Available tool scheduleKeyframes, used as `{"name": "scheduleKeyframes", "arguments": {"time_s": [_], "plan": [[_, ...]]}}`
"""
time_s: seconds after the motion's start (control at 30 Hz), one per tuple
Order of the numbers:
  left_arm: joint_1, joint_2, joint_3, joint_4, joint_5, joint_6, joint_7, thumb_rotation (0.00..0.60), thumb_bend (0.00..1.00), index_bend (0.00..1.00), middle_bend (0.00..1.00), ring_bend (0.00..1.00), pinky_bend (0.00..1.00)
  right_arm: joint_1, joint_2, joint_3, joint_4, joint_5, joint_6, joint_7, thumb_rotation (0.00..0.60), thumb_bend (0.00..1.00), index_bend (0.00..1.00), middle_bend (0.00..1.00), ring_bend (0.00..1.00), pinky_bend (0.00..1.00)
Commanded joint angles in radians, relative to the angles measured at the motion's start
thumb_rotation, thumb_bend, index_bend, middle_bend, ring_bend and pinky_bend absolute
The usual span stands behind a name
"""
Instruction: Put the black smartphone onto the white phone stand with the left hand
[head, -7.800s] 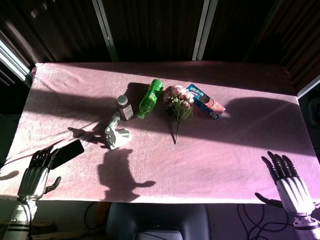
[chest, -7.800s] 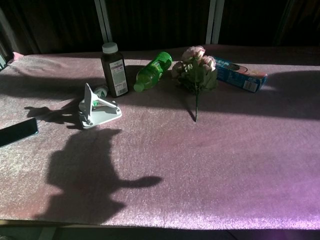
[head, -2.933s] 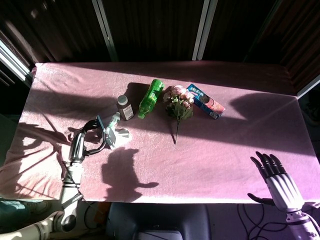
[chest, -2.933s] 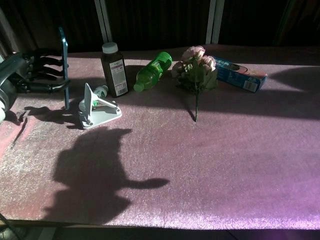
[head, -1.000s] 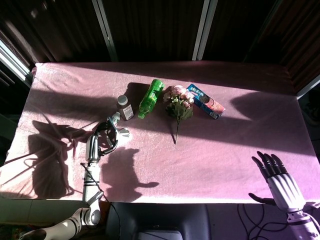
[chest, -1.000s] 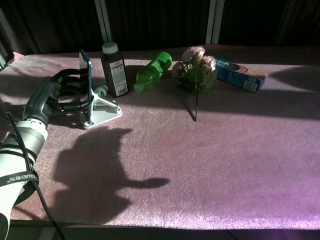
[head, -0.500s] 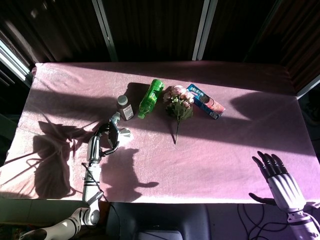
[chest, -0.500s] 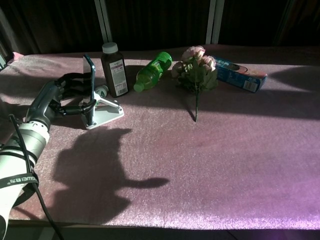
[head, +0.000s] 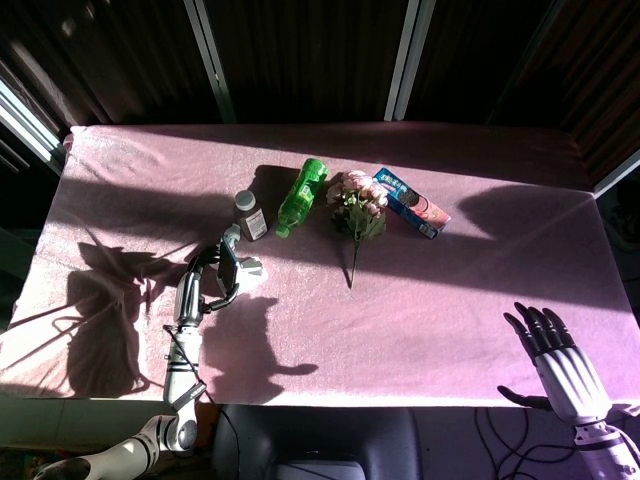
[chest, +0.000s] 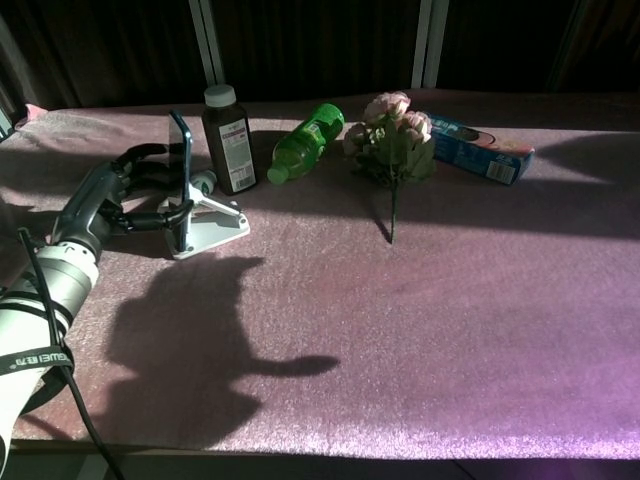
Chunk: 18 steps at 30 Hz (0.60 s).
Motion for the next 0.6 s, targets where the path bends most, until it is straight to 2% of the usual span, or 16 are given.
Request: {"name": "scheduleKeyframes", "arguments": {"time_s": [0.03,0.2,0.33,0.5,0.6], "plan": [[0.001,0.003,-0.001,-0.009,-0.001,0.001,0.008,0.600,0.33,0.10,0.27,0.21,0.10,-0.001,0.000,0.000,0.000,-0.001,0.002,0.001,0.600,0.13,0.00,0.00,0.00,0.00],[0.004,0.010,0.006,-0.024,0.011,0.017,0.015,0.600,0.31,0.00,0.12,0.10,0.09,-0.001,0.000,0.000,0.002,-0.001,0.002,0.003,0.600,0.13,0.00,0.00,0.00,0.00],[0.008,0.022,0.017,-0.042,0.029,0.037,0.018,0.600,0.29,0.00,0.00,0.01,0.06,-0.001,0.000,0.000,0.002,-0.002,0.004,0.003,0.600,0.13,0.00,0.00,0.00,0.00],[0.026,0.060,0.041,-0.107,0.060,0.069,0.032,0.600,0.29,0.00,0.00,0.00,0.04,-0.002,0.000,0.000,0.002,-0.002,0.005,0.002,0.600,0.13,0.00,0.00,0.00,0.00],[0.056,0.125,0.079,-0.175,0.115,0.135,0.057,0.600,0.29,0.00,0.00,0.00,0.01,-0.002,0.001,0.000,0.002,-0.003,0.006,0.005,0.600,0.13,0.00,0.00,0.00,0.00]]}}
